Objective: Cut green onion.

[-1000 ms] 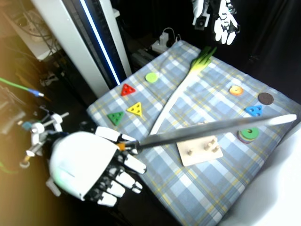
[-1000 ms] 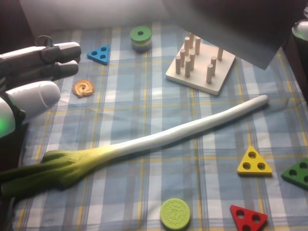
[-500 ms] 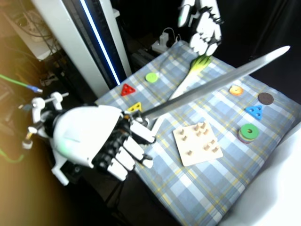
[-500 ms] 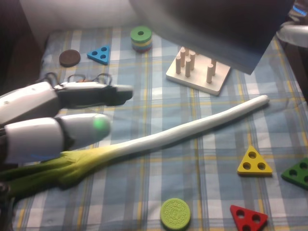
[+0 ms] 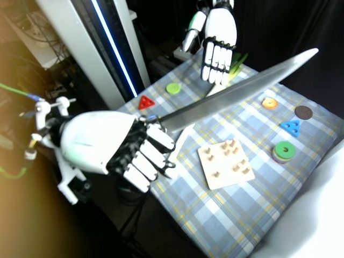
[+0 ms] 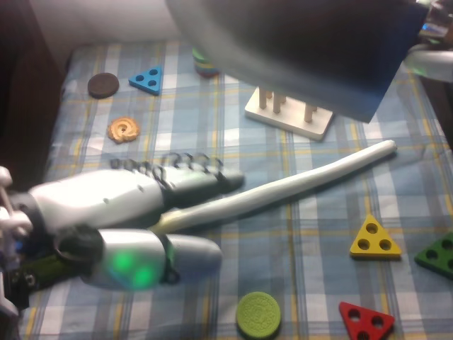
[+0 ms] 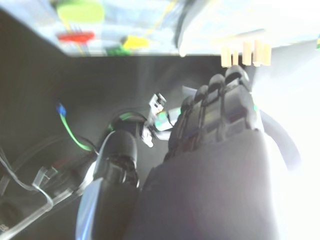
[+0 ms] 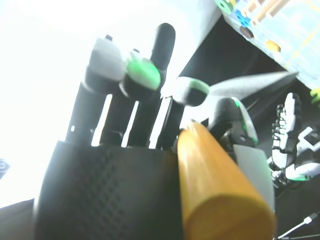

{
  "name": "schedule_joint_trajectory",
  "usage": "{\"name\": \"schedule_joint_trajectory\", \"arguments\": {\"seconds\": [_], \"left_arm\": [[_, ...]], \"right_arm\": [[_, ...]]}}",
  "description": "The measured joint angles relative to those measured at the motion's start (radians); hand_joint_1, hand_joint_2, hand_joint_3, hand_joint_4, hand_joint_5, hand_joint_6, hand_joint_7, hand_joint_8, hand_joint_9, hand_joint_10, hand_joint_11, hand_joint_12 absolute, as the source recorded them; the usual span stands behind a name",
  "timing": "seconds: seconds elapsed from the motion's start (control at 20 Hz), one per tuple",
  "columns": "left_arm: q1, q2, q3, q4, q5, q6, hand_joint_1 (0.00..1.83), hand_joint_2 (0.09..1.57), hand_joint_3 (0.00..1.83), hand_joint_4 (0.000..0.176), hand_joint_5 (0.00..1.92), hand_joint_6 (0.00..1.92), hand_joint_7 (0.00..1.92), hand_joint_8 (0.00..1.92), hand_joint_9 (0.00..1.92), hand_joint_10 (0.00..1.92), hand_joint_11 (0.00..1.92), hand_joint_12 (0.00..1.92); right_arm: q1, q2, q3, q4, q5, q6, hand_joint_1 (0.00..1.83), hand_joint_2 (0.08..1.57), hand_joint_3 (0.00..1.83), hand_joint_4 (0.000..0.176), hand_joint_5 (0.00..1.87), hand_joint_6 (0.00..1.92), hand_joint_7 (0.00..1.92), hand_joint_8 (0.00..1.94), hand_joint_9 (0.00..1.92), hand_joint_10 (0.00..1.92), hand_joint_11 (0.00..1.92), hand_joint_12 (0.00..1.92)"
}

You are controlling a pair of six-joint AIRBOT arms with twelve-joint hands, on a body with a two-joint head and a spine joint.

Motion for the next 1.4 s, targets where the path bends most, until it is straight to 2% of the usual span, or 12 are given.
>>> {"name": "schedule_joint_trajectory", "arguments": {"seconds": [0.15, 0.4, 0.75, 0.85, 0.95, 1.0, 1.05, 1.1, 1.15, 1.2, 1.35, 1.4], "left_arm": [[-0.024, -0.013, -0.013, 0.028, 0.066, 0.101, 0.00, 1.36, 0.00, 0.000, 0.00, 0.00, 0.00, 0.00, 0.00, 0.00, 0.00, 0.00], [-0.039, -0.039, -0.021, 0.059, 0.153, 0.201, 0.00, 1.35, 0.00, 0.000, 0.00, 0.00, 0.00, 0.00, 0.00, 0.00, 0.00, 0.00], [-0.047, -0.068, 0.001, 0.058, 0.214, 0.221, 0.00, 1.32, 0.00, 0.000, 0.00, 0.00, 0.00, 0.00, 0.00, 0.00, 0.00, 0.00], [-0.048, -0.083, 0.014, 0.058, 0.219, 0.222, 0.00, 1.32, 0.00, 0.000, 0.00, 0.00, 0.00, 0.00, 0.00, 0.00, 0.00, 0.00], [-0.050, -0.089, 0.016, 0.058, 0.225, 0.224, 0.00, 1.32, 0.00, 0.000, 0.00, 0.00, 0.00, 0.00, 0.00, 0.00, 0.00, 0.00], [-0.050, -0.089, 0.016, 0.058, 0.226, 0.225, 0.00, 1.31, 0.00, 0.000, 0.00, 0.00, 0.00, 0.00, 0.00, 0.00, 0.00, 0.00], [-0.050, -0.089, 0.016, 0.058, 0.226, 0.224, 0.00, 1.31, 0.00, 0.000, 0.00, 0.00, 0.00, 0.00, 0.00, 0.00, 0.00, 0.00], [-0.050, -0.089, 0.016, 0.058, 0.226, 0.224, 0.00, 1.31, 0.00, 0.000, 0.00, 0.00, 0.00, 0.00, 0.00, 0.00, 0.00, 0.00], [-0.050, -0.089, 0.016, 0.058, 0.227, 0.224, 0.00, 1.31, 0.00, 0.000, 0.00, 0.00, 0.00, 0.00, 0.00, 0.00, 0.00, 0.00], [-0.050, -0.089, 0.016, 0.058, 0.227, 0.224, 0.00, 1.30, 0.00, 0.000, 0.00, 0.00, 0.00, 0.00, 0.00, 0.00, 0.00, 0.00], [-0.050, -0.089, 0.016, 0.055, 0.226, 0.224, 0.00, 1.31, 0.00, 0.000, 0.00, 0.00, 0.00, 0.00, 0.00, 0.00, 0.00, 0.00], [-0.050, -0.089, 0.016, 0.055, 0.226, 0.224, 0.00, 1.31, 0.00, 0.000, 0.00, 0.00, 0.00, 0.00, 0.00, 0.00, 0.00, 0.00]], "right_arm": [[0.000, 0.013, -0.004, -0.016, -0.001, 0.003, 0.35, 1.50, 0.00, 0.087, 0.90, 1.92, 1.13, 1.94, 1.25, 1.92, 1.28, 1.92], [0.000, 0.023, -0.006, -0.040, -0.001, 0.006, 0.31, 1.50, 0.00, 0.099, 0.89, 1.92, 1.08, 1.94, 1.17, 1.92, 1.17, 1.92], [0.000, 0.023, -0.013, -0.110, -0.039, 0.042, 0.32, 1.48, 0.00, 0.067, 0.78, 1.92, 1.18, 1.94, 1.36, 1.92, 1.38, 1.92], [0.000, 0.023, -0.013, -0.150, -0.058, 0.068, 0.42, 1.48, 0.00, 0.016, 0.74, 1.92, 1.18, 1.94, 1.38, 1.92, 1.40, 1.92], [0.000, 0.023, -0.013, -0.184, -0.063, 0.088, 0.45, 1.48, 0.00, 0.025, 0.80, 1.92, 1.24, 1.94, 1.43, 1.92, 1.45, 1.92], [0.000, 0.023, -0.013, -0.207, -0.073, 0.091, 0.50, 1.49, 0.00, 0.115, 0.81, 1.92, 1.26, 1.94, 1.43, 1.92, 1.41, 1.92], [0.000, 0.023, -0.014, -0.214, -0.085, 0.093, 0.54, 1.50, 0.00, 0.110, 0.75, 1.92, 1.19, 1.94, 1.38, 1.92, 1.38, 1.92], [0.000, 0.023, -0.014, -0.227, -0.099, 0.097, 0.61, 1.49, 0.00, 0.052, 0.72, 1.92, 1.18, 1.94, 1.39, 1.92, 1.39, 1.92], [0.000, 0.023, -0.015, -0.240, -0.105, 0.100, 0.64, 1.47, 0.00, 0.053, 0.73, 1.92, 1.23, 1.94, 1.43, 1.92, 1.45, 1.92], [0.000, 0.023, -0.018, -0.242, -0.107, 0.105, 0.71, 1.46, 0.00, 0.000, 0.78, 1.92, 1.29, 1.94, 1.48, 1.92, 1.48, 1.92], [0.000, 0.023, -0.022, -0.246, -0.110, 0.108, 0.59, 1.47, 0.00, 0.000, 0.72, 1.92, 1.17, 1.94, 1.36, 1.92, 1.36, 1.92], [0.000, 0.023, -0.022, -0.244, -0.110, 0.109, 0.57, 1.47, 0.00, 0.027, 0.76, 1.92, 1.24, 1.94, 1.42, 1.92, 1.42, 1.92]]}}
